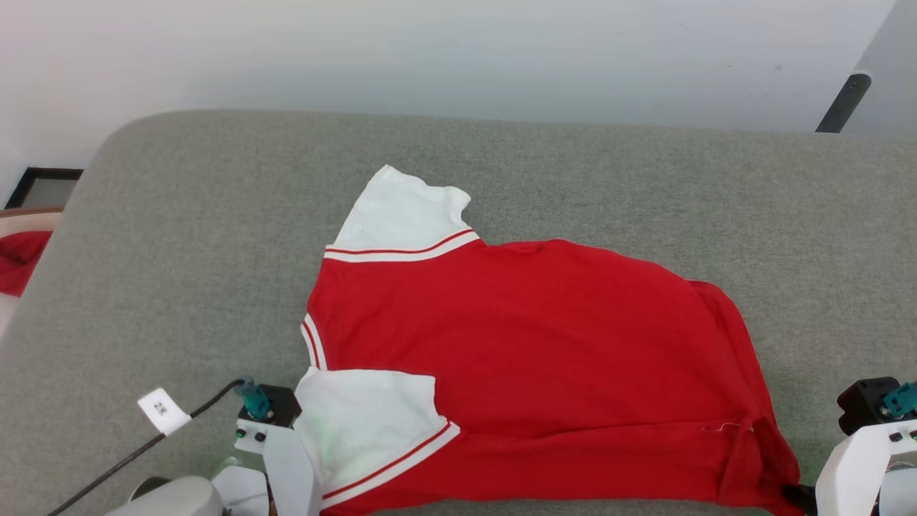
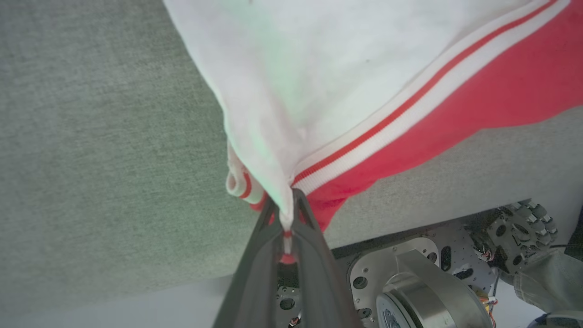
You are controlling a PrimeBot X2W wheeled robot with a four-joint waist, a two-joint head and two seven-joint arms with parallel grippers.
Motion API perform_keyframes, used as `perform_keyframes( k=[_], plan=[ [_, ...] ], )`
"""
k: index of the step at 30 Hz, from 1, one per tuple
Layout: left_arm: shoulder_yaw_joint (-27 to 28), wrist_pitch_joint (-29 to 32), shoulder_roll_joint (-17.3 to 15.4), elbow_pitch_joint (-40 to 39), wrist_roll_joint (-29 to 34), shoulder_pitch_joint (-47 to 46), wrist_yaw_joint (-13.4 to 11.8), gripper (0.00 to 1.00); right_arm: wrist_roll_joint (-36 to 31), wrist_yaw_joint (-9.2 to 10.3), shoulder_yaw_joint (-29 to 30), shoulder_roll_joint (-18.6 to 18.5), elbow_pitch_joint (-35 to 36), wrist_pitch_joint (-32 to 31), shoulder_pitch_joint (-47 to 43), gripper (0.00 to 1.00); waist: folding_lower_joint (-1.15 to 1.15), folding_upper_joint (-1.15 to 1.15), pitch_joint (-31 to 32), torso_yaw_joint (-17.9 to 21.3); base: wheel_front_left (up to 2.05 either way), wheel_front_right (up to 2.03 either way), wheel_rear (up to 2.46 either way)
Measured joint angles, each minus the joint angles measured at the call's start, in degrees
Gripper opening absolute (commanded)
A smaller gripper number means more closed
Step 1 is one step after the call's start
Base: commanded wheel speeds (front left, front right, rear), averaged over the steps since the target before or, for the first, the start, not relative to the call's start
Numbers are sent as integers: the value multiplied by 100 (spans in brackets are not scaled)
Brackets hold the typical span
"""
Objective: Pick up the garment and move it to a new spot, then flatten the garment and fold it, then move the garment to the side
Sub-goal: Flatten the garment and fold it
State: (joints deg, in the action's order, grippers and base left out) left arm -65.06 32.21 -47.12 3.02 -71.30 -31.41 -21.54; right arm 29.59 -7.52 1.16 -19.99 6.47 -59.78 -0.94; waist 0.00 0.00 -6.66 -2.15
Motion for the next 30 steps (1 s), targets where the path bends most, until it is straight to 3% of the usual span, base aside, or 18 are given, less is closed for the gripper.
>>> perform_keyframes(
  k=[1, 3, 4, 5, 6, 7, 21, 25, 30],
  plan=[
    [1, -41, 15, 51, 0, 8, 32, 22, -2, 0, -1, 9, -1, 0, -12, 0, 0, 0, 5, 5, 0, 0, 0],
    [19, -99, 35, 122, 0, 9, 54, 48, -13, 0, 4, 42, 0, 3, -65, 14, 0, 0, 11, 11, 0, 0, 0],
    [21, -108, 44, 141, 0, 10, 87, 66, -20, 0, 2, 51, 3, 4, -73, 34, 0, 0, 15, 12, 0, 0, 0],
    [26, -153, 51, 147, 0, 10, 97, 85, -38, 0, 4, 52, 21, 35, -73, 70, 0, 0, 19, 13, 0, 0, 0],
    [40, -172, 52, 153, 2, 10, 132, 96, -57, 0, 13, 51, 34, 35, -72, 96, 0, 0, 22, 14, 0, 0, 0],
    [45, -202, 49, 162, 11, 10, 140, 100, -77, 0, 18, 54, 44, 34, -72, 99, 0, 0, 25, 17, 0, 0, 0],
    [259, -313, -245, -212, 35, -71, 60, 100, -191, 0, 266, 299, 641, 196, -149, 100, 0, 0, -26, 67, 0, 0, 0],
    [530, -541, -417, -369, 149, -404, 91, 100, -246, 1, 261, 377, 937, 679, -160, 100, 0, 0, -112, 98, 0, 0, 0],
    [839, -939, -506, -364, 512, -965, 230, 100, -493, 1, 41, 315, 1133, 1758, 69, 100, 0, 0, -241, 206, 0, 0, 0]
  ],
)
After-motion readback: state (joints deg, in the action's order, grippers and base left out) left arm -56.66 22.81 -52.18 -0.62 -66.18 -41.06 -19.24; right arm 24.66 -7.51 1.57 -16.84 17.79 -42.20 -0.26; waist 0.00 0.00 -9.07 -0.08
